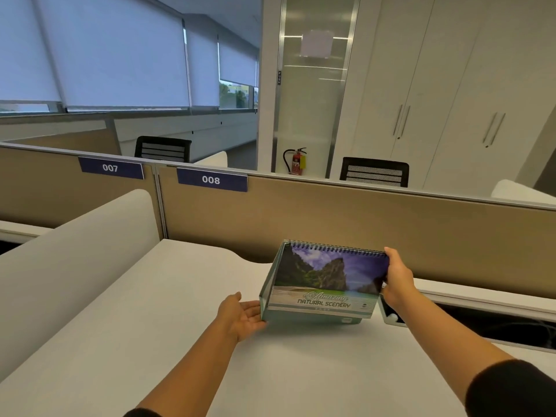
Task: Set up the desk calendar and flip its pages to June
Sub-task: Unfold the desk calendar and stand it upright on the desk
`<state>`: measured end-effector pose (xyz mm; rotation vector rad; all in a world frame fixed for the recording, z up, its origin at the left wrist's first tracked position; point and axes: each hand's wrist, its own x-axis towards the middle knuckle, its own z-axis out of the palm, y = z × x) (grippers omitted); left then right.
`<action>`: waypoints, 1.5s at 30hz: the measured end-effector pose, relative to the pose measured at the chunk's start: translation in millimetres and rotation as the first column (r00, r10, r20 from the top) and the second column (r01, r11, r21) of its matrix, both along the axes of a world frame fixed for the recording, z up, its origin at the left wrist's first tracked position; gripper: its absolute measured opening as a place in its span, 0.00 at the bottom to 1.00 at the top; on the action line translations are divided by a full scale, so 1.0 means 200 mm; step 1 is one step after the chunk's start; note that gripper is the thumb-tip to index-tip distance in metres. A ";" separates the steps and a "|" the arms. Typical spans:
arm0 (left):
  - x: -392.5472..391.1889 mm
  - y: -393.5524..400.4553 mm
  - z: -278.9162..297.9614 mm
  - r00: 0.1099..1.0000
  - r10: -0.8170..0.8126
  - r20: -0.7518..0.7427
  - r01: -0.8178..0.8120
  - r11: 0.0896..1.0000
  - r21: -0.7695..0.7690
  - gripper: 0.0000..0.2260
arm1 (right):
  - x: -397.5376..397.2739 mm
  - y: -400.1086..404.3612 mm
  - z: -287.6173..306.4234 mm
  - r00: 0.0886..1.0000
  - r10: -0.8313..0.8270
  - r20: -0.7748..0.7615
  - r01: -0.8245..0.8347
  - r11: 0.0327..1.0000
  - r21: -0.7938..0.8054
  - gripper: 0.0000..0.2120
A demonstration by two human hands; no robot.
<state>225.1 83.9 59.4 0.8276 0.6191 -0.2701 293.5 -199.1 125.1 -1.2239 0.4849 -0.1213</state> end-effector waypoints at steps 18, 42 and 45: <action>0.24 0.11 -0.07 0.994 0.102 0.030 -0.104 0.993 0.060 0.30 | 0.31 0.19 -0.03 0.984 0.122 -0.133 -0.151 0.959 -0.241 0.32; 0.03 -0.23 -0.05 0.977 -0.053 0.205 -0.125 0.636 0.761 0.18 | -0.03 0.13 -0.34 0.962 0.209 -0.177 -0.272 0.798 -0.538 0.20; 0.04 -0.23 -0.06 0.977 -0.035 0.208 -0.139 0.637 0.758 0.18 | -0.01 0.12 -0.35 0.964 0.198 -0.177 -0.262 0.814 -0.518 0.23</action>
